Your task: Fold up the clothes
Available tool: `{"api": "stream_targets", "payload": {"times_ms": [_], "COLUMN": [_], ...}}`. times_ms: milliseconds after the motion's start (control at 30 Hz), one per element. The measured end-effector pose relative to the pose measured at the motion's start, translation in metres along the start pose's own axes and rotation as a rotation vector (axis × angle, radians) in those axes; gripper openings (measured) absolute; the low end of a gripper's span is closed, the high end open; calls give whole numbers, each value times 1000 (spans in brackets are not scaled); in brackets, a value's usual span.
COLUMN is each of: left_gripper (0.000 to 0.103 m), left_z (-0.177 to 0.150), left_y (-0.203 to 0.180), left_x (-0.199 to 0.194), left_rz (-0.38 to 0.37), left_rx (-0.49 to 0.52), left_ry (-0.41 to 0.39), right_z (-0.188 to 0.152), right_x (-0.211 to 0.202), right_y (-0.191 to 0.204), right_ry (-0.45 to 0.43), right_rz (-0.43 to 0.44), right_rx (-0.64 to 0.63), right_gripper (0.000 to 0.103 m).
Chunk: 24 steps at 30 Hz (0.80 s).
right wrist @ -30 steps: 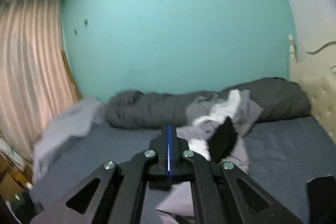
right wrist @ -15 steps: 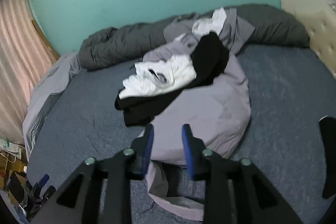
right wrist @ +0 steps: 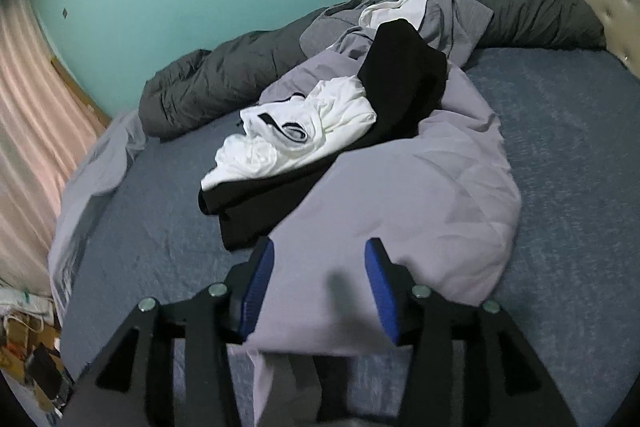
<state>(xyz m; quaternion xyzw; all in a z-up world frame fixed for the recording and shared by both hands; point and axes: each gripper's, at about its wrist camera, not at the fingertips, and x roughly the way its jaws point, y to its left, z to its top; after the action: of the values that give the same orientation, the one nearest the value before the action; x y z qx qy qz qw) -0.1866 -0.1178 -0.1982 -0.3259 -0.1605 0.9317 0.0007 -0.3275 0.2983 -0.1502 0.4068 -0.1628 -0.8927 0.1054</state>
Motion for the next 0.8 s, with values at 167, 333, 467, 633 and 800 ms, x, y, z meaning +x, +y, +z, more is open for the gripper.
{"api": "stream_targets", "payload": {"times_ms": [167,333,467,633,800], "left_gripper": [103,103,103,103,103], "left_z": [31,61,79,95,103], "left_y": [-11,-22,-26,-27,-23], "left_x": [32,60,74,86,97], "left_rz": [-8,-5,-4,4,15], "left_rx": [38,64,68,83,78], "left_ry": [-12,11,49,88,126], "right_z": [34,71,87,100,93], "right_x": [36,84,115,155,203], "right_y": [-3,-7,-6,-3,-10], "right_ry": [12,61,111,180,291], "right_rz": [24,64,65,69,30], "right_rx": [6,54,82,122,198], "right_gripper": [55,61,69,70,71]}}
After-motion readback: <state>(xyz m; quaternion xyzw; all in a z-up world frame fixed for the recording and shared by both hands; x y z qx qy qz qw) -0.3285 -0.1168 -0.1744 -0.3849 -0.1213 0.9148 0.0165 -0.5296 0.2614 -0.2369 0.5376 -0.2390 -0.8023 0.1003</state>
